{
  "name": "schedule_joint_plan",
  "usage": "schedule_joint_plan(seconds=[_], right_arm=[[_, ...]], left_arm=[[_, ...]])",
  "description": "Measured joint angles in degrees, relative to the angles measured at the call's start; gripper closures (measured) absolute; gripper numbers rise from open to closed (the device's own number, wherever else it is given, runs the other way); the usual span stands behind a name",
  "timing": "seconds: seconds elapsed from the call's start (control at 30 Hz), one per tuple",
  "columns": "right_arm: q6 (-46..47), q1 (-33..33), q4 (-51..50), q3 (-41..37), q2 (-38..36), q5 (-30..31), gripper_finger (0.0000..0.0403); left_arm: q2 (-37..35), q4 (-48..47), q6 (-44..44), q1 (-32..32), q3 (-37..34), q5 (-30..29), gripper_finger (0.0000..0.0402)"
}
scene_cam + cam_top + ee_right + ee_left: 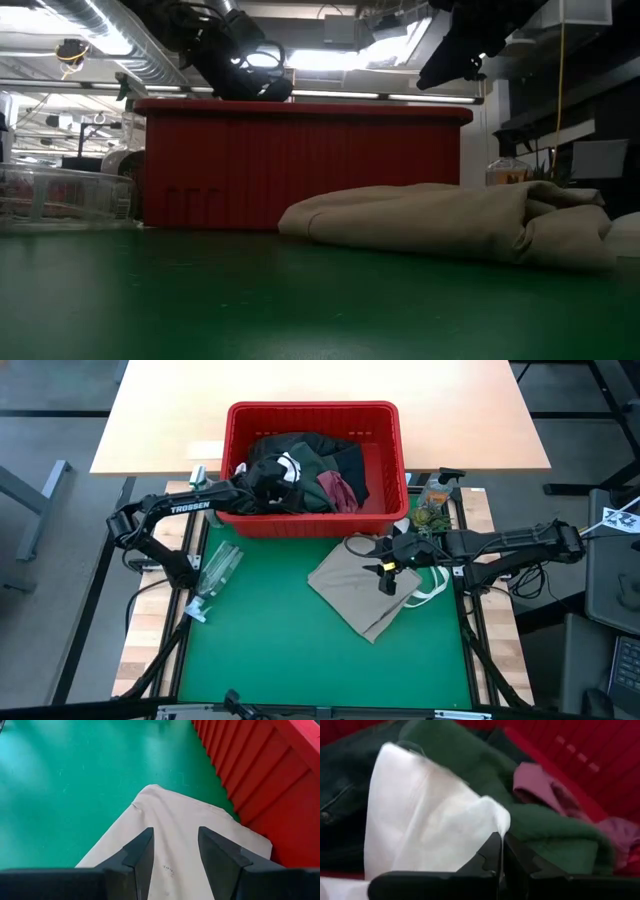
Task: Fold laundry
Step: Fold the white underwear
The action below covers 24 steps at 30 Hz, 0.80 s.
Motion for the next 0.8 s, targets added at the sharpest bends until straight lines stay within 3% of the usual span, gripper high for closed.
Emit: schedule_joint_plan(seconds=[0.23, 0.5, 0.8], right_arm=[[-3.75, 0.00, 0.05, 0.00, 0.00, 0.32, 0.0247], [-7.61, 0.00, 1.23, 0.00, -0.34, 7.64, 0.0247], [-13.26, 0.00, 5.81, 1.57, -1.20, 12.68, 0.0247]], left_arm=[[-4.17, 7.38, -4.98, -0.13, 0.00, 7.51, 0.0399], [-8.85, 22.34, -10.59, -2.23, 0.00, 15.60, 0.0400], [-11.21, 33.02, -15.32, -5.58, 0.00, 22.63, 0.0401]])
